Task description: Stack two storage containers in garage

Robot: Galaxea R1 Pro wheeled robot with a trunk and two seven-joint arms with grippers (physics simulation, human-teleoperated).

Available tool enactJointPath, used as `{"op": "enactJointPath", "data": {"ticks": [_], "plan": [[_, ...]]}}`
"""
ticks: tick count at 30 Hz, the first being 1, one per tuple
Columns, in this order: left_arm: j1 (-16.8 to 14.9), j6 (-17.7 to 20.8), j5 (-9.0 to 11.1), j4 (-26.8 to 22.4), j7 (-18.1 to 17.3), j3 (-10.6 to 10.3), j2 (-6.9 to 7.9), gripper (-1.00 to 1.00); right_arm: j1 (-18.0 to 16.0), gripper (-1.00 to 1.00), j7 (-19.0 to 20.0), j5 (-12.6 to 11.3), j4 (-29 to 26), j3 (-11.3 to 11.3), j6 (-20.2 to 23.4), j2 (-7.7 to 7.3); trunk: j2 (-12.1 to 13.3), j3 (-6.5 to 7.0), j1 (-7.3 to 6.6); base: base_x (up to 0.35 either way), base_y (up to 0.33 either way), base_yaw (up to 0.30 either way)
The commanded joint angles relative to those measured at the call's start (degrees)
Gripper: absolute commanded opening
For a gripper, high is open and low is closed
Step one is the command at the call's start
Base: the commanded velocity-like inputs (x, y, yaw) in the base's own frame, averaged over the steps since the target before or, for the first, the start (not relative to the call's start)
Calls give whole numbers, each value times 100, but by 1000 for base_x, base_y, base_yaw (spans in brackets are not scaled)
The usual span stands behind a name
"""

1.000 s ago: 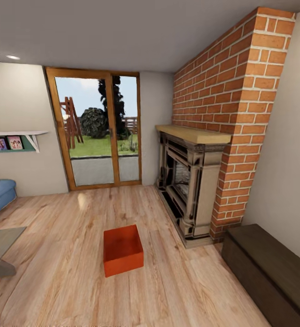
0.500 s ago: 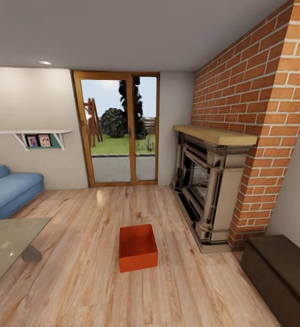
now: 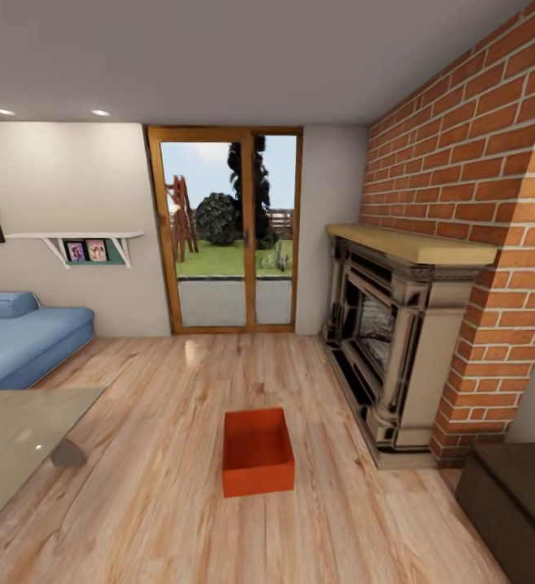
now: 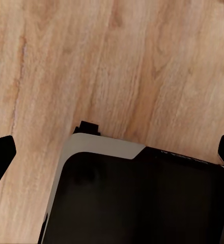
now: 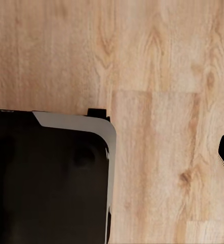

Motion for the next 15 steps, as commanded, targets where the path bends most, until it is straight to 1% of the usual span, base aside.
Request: {"op": "enactJointPath", "data": {"ticks": [1, 15], "plan": [[-5, -14, 45, 5, -17, -23, 1, 100, -9, 100, 15, -15, 17, 47, -33, -4, -8, -10, 5, 319, 0, 1], [-5, -18, 51, 5, -16, -22, 1, 100, -9, 100, 8, -15, 17, 40, -32, -2, -8, -10, 5, 320, 0, 0]]}}
